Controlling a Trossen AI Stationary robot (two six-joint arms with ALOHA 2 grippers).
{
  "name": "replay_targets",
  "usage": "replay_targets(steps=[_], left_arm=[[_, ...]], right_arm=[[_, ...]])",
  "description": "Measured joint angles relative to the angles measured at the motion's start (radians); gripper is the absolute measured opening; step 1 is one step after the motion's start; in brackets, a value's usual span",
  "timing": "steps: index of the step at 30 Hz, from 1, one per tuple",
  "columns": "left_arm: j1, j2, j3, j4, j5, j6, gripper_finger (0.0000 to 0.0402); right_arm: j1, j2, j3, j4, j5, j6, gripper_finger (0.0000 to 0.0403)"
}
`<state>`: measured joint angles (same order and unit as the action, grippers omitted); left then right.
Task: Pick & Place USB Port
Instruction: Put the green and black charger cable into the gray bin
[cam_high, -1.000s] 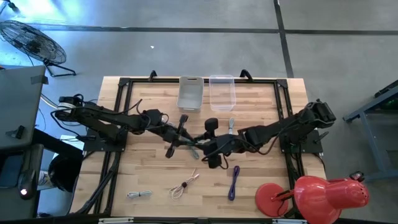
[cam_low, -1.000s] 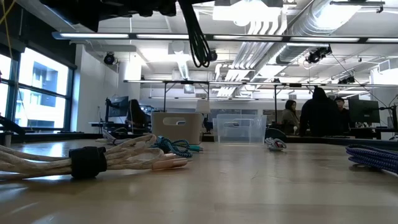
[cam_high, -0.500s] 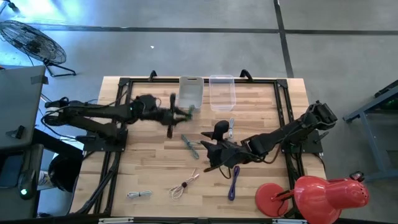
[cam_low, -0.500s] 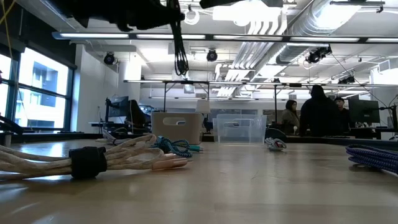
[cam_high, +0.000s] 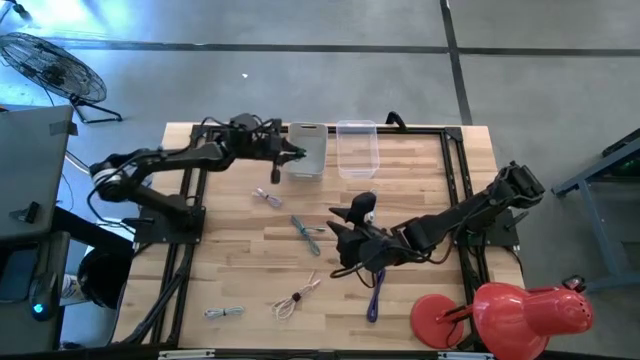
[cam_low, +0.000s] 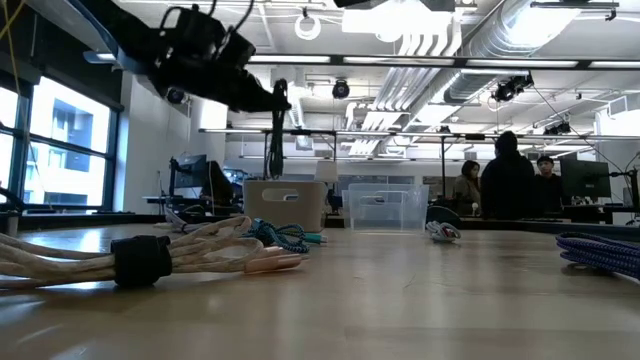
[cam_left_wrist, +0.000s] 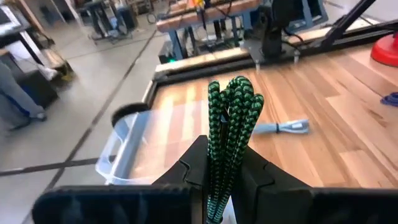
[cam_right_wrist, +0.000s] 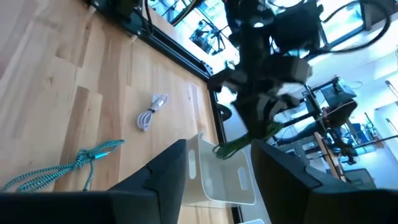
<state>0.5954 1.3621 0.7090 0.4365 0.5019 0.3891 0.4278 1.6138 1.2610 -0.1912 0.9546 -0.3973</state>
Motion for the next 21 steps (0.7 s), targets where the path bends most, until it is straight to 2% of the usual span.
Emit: replay_targets(steps=[5, 12, 15, 19, 21], left_arm=[[0.001, 0.105, 0.001, 0.088, 0.002, 0.005, 0.0035], [0.016, 0.205, 0.092, 0.084, -0.01, 0.071, 0.0033], [0.035, 0.221, 0.134, 0.022, -0.028, 0.131, 0.0033], [0.051, 0.236, 0.174, -0.081, -0.13, 0.215, 0.0033], [0.061, 0.24, 0.174, -0.107, -0.127, 0.257, 0.0033]], right_arm=[[-0.001, 0.0, 0.0, -0.005, -0.001, 0.007, 0.017], [-0.002, 0.0, 0.0, -0.036, -0.003, 0.044, 0.0169], [-0.002, 0.0, 0.0, -0.058, -0.007, 0.081, 0.0169], [-0.001, 0.0, 0.0, -0.101, -0.008, 0.121, 0.0169], [0.0, 0.0, 0.0, -0.117, -0.008, 0.134, 0.0169]])
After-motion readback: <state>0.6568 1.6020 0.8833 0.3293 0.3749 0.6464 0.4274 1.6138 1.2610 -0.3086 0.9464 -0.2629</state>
